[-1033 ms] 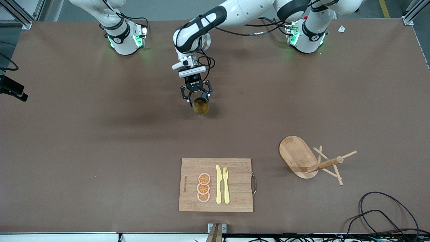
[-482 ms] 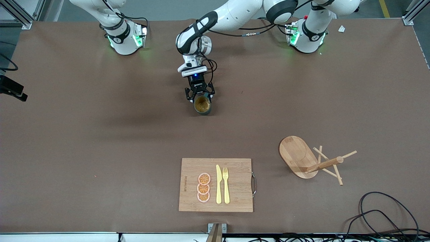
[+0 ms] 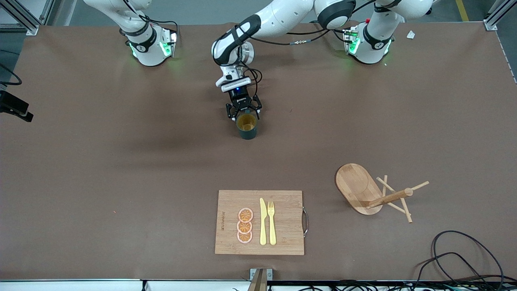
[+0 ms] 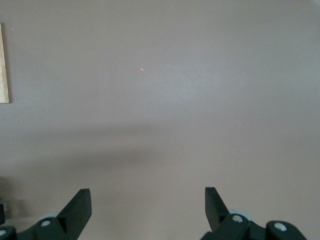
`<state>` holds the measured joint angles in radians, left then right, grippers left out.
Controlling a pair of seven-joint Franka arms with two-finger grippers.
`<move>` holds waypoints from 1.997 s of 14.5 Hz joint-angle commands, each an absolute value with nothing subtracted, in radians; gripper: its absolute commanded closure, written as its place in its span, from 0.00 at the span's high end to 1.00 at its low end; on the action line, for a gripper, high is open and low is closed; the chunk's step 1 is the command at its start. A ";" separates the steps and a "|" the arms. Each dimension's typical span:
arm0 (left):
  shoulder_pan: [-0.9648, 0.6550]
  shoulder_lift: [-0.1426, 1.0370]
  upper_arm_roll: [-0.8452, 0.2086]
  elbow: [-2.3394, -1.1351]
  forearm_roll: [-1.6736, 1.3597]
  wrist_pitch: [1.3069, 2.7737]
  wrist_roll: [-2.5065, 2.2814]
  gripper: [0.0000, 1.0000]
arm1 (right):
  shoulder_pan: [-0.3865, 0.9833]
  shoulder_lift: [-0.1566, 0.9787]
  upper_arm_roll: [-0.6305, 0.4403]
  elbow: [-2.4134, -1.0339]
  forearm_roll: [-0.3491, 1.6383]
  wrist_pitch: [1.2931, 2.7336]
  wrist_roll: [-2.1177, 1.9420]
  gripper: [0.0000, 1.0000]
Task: Transfer cup from left to right arm and place
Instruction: 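Lower the mug onto the table and open the left gripper, then reach the right gripper to the mug while the left gripper withdraws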
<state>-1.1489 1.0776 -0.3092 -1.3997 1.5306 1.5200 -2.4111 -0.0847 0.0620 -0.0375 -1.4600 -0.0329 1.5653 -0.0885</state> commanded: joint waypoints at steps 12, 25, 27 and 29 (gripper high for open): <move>-0.985 0.530 -0.310 -1.407 1.031 1.594 -1.717 1.00 | 0.069 0.054 -0.021 -1.491 0.058 1.572 0.210 1.00; -0.554 0.373 -0.314 -1.371 0.573 1.845 -0.899 1.00 | 0.580 0.213 -0.021 -1.756 0.025 1.911 0.823 1.00; -0.497 0.362 -0.313 -1.358 0.494 1.845 -0.810 1.00 | 0.604 0.261 -0.021 -1.759 0.025 1.963 0.873 1.00; -0.415 0.342 -0.313 -1.356 0.390 1.845 -0.705 1.00 | 0.641 0.268 -0.023 -1.825 0.023 2.061 0.905 1.00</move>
